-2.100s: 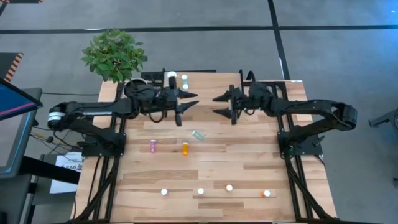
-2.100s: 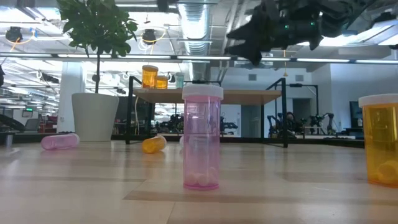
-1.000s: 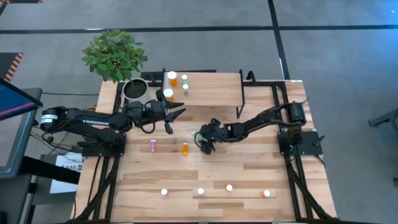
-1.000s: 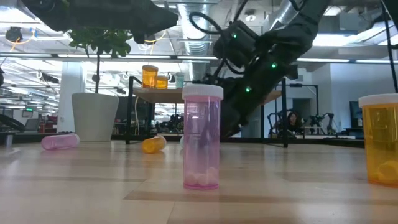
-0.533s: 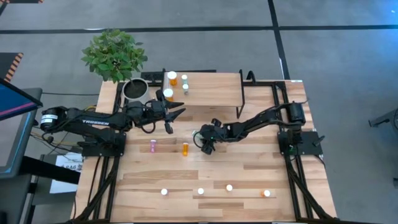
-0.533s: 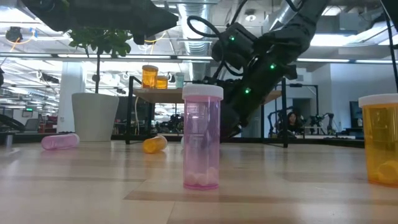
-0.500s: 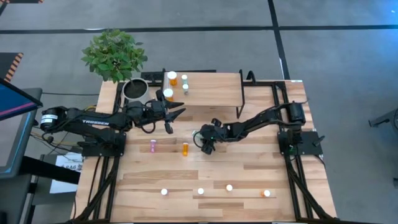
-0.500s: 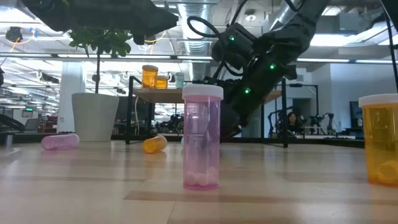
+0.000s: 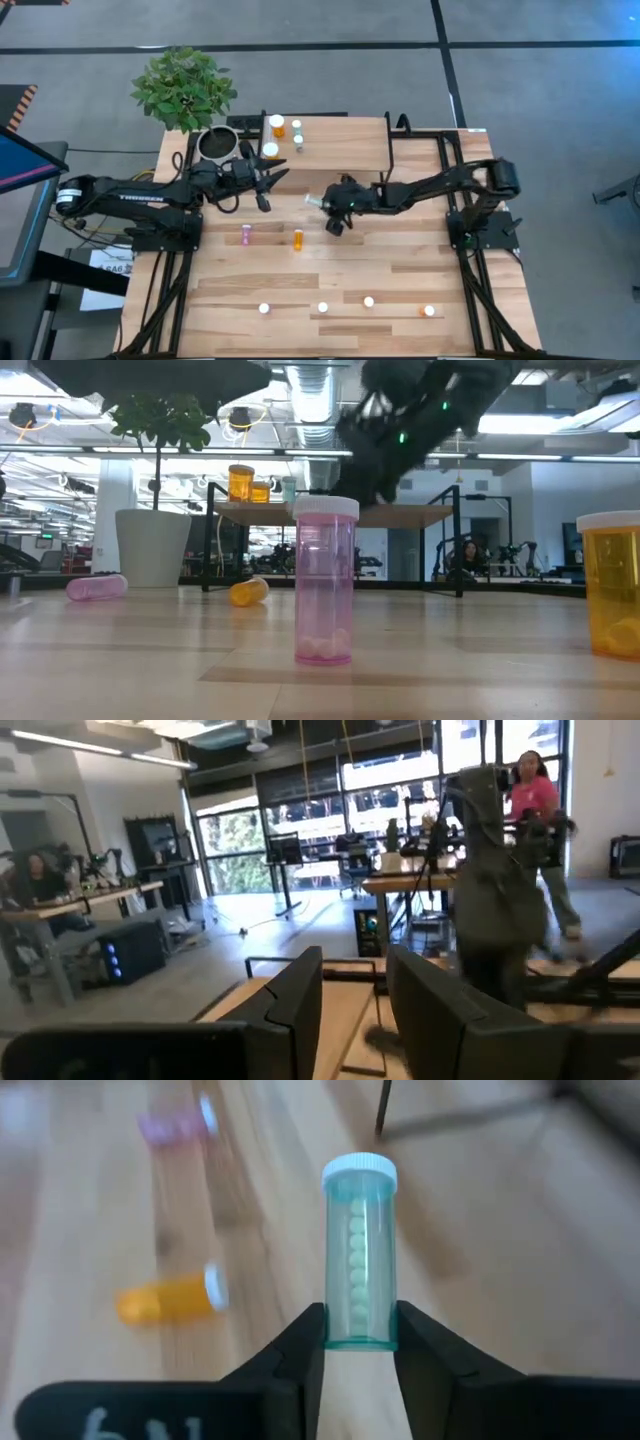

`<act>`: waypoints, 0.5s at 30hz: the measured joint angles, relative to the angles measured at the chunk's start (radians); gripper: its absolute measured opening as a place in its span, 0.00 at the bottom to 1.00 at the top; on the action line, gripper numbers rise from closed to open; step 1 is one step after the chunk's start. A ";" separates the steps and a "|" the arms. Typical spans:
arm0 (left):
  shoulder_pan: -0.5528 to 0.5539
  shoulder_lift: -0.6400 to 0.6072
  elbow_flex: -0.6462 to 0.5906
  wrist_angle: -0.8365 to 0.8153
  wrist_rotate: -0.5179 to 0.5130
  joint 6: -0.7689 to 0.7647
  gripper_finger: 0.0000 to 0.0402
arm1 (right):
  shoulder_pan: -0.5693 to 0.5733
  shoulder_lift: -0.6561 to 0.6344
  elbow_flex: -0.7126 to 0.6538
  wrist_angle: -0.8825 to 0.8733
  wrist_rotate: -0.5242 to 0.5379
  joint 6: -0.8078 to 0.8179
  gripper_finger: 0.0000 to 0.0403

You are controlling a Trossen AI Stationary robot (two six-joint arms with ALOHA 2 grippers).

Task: Pick and place medicine bottles onto shelf by color
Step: Adjust the green pill bottle on the shelf

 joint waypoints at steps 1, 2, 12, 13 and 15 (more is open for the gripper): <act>0.000 -0.009 0.000 -0.021 0.001 -0.006 0.27 | -0.005 -0.025 0.000 0.004 0.000 -0.017 0.31; 0.001 -0.019 0.000 -0.052 0.003 -0.017 0.28 | -0.011 -0.048 0.000 0.012 0.000 -0.031 0.31; 0.040 -0.035 0.137 -0.388 0.053 -0.072 0.47 | -0.083 -0.192 -0.024 0.080 -0.085 -0.125 0.31; 0.039 -0.035 0.146 -0.389 0.055 -0.072 0.48 | -0.088 -0.198 -0.036 0.110 -0.100 -0.129 0.31; 0.040 -0.035 0.156 -0.392 0.055 -0.072 0.50 | -0.097 -0.210 -0.065 0.184 -0.135 -0.132 0.31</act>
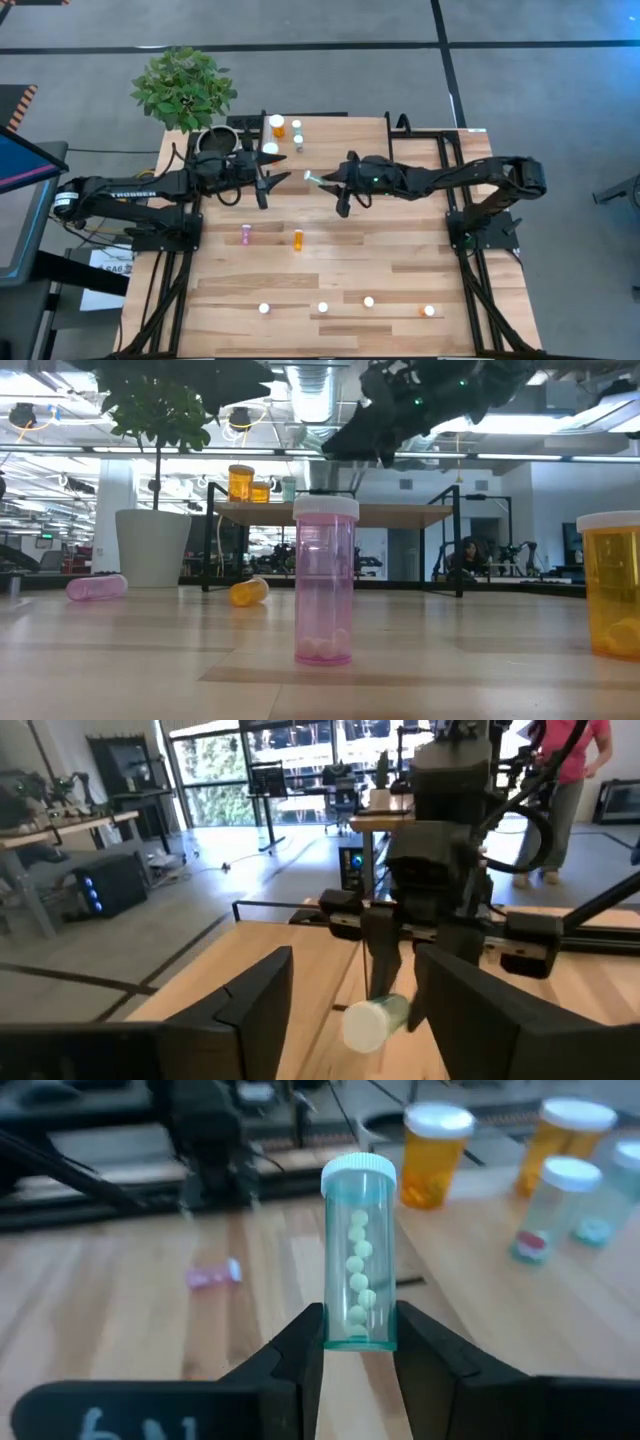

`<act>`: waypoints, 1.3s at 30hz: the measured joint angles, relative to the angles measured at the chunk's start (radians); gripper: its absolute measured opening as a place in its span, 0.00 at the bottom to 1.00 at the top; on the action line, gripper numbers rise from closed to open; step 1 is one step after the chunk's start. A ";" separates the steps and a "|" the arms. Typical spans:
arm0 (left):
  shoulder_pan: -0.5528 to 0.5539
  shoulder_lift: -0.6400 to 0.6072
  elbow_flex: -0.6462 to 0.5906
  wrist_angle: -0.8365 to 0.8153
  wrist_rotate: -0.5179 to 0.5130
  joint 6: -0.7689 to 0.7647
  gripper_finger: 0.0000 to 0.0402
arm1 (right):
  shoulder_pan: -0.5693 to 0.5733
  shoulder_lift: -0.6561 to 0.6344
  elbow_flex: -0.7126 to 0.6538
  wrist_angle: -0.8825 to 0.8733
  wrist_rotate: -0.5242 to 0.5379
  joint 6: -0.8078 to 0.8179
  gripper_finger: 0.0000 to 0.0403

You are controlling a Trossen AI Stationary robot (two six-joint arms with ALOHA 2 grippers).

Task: Pick and place medicine bottles onto shelf by color
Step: Adjust the green pill bottle on the shelf

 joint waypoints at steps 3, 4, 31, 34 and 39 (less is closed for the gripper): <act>0.000 0.000 0.002 -0.004 0.009 -0.013 0.51 | -0.017 -0.007 -0.045 0.086 -0.054 0.003 0.31; 0.000 0.000 0.002 -0.006 0.014 -0.021 0.51 | -0.023 -0.009 -0.061 0.107 -0.069 0.007 0.31; 0.087 0.294 0.207 -0.195 0.277 -0.078 0.51 | -0.049 -0.031 -0.129 0.246 -0.167 0.011 0.32; 0.087 0.313 0.224 -0.214 0.289 -0.079 0.51 | -0.043 -0.031 -0.129 0.250 -0.169 0.011 0.32; 0.087 0.328 0.241 -0.210 0.290 -0.078 0.51 | -0.041 -0.031 -0.129 0.249 -0.172 0.008 0.32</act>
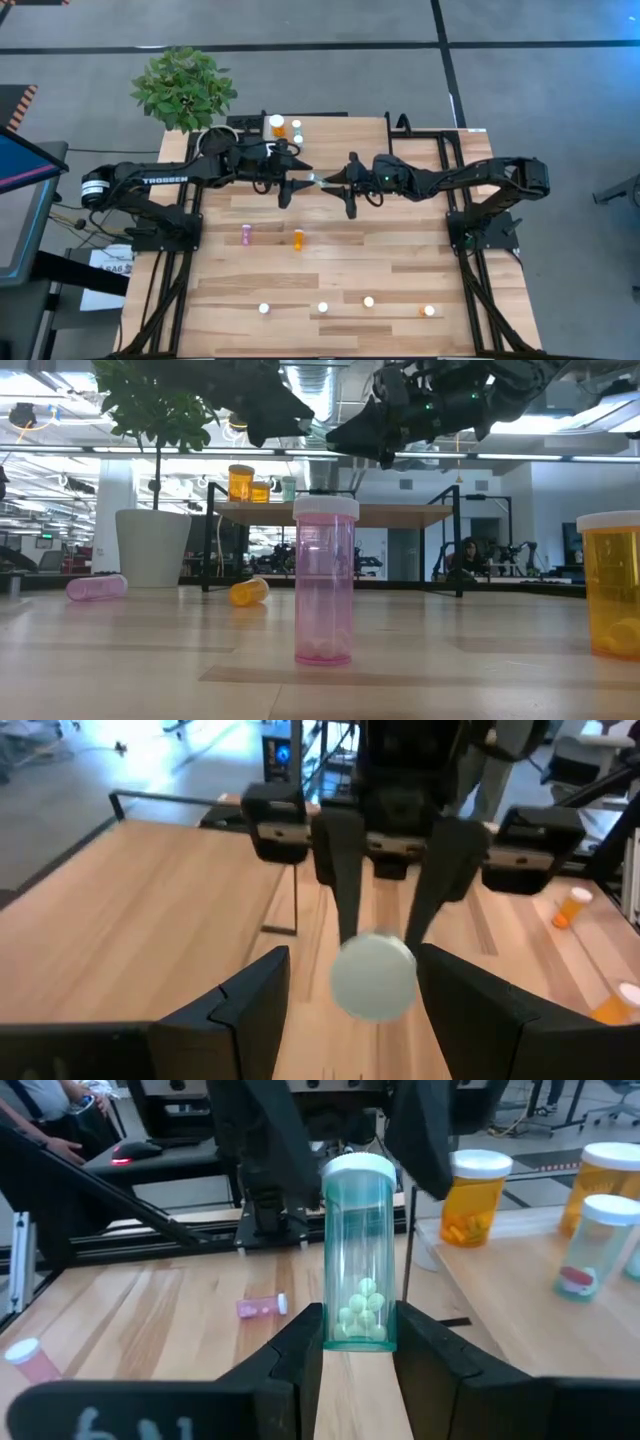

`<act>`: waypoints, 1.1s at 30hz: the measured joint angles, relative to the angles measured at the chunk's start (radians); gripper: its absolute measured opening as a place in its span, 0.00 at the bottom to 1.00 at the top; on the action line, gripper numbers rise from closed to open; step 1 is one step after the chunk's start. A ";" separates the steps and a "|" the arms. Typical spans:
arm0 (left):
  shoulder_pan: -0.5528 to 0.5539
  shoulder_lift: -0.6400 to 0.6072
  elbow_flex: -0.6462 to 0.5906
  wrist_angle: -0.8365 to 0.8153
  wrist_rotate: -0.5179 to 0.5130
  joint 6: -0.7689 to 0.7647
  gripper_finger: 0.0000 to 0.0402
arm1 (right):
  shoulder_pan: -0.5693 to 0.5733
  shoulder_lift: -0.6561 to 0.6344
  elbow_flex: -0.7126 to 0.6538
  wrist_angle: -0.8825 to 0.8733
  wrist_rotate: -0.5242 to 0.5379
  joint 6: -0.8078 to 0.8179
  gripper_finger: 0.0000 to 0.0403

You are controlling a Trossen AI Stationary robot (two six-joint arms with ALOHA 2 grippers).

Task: Pick and place medicine bottles onto shelf by color
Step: Adjust the green pill bottle on the shelf

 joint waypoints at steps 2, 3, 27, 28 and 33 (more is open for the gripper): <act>0.000 0.002 0.000 0.003 0.005 0.004 0.51 | 0.004 0.000 0.000 0.001 0.001 0.000 0.32; 0.000 0.002 0.000 0.001 0.006 0.010 0.51 | 0.005 0.000 0.000 0.002 0.001 0.000 0.32; 0.000 0.002 0.000 -0.007 0.026 0.034 0.25 | 0.006 0.000 0.000 0.000 0.001 0.008 0.33; 0.000 0.001 0.001 -0.011 0.026 0.035 0.25 | 0.006 0.000 0.000 0.000 0.001 0.008 0.34; 0.000 0.001 0.065 -0.113 0.002 0.068 0.26 | 0.006 0.001 0.001 -0.005 0.003 0.004 0.43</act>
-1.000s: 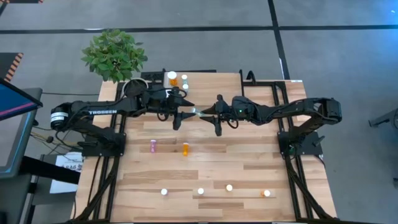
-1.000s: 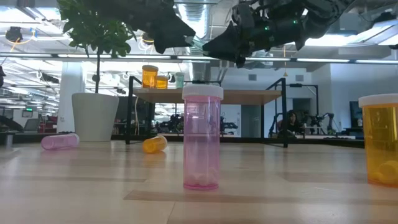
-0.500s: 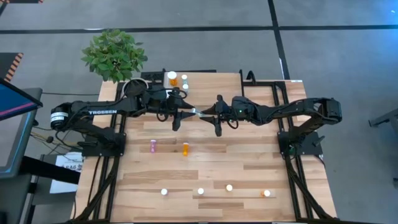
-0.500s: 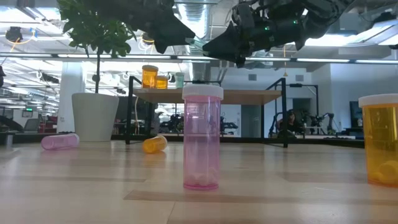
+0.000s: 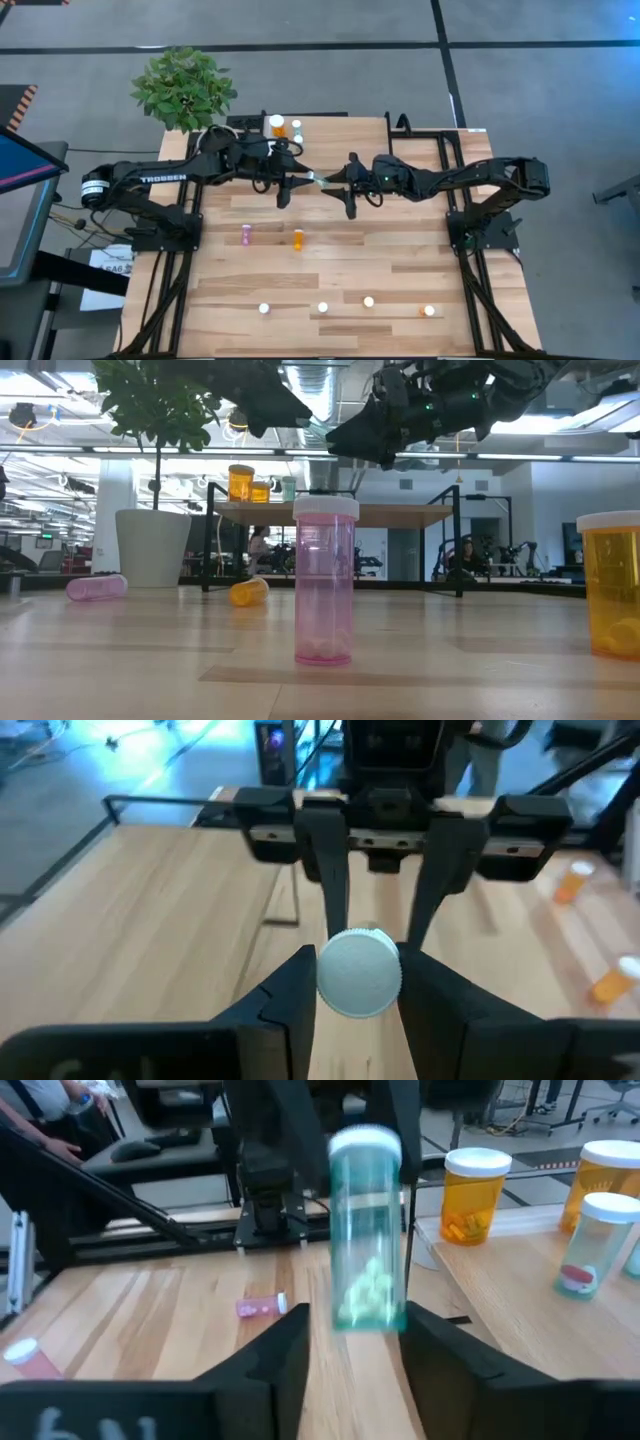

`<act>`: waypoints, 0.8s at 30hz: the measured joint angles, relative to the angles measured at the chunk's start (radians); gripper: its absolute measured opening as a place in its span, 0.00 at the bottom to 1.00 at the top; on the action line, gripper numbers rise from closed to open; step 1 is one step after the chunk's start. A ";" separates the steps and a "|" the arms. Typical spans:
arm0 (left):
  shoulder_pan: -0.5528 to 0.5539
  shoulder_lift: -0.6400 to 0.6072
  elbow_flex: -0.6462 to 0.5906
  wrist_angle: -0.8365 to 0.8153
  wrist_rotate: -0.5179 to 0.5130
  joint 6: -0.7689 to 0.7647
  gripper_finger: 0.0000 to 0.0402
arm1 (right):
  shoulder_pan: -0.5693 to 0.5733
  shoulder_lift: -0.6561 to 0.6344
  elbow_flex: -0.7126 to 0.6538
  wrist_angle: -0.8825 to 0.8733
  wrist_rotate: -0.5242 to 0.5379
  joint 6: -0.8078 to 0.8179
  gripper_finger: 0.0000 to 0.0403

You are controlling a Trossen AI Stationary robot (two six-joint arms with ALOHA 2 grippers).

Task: Pick and place medicine bottles onto shelf by color
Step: Adjust the green pill bottle on the shelf

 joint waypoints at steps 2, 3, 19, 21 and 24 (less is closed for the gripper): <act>-0.001 0.000 0.045 -0.085 -0.046 0.024 0.26 | 0.000 -0.004 0.000 -0.024 0.002 -0.002 0.48; -0.001 0.000 0.072 -0.132 -0.082 0.037 0.26 | -0.002 -0.012 0.000 -0.051 0.002 -0.002 0.50; 0.092 0.043 0.362 -0.596 -0.215 0.081 0.26 | -0.046 -0.138 0.000 -0.229 0.004 0.006 0.59; 0.094 0.094 0.420 -0.660 -0.216 0.092 0.26 | -0.046 -0.131 0.000 -0.223 0.004 0.006 0.59; 0.094 0.175 0.513 -0.766 -0.228 0.123 0.26 | -0.046 -0.129 -0.001 -0.230 0.004 0.007 0.59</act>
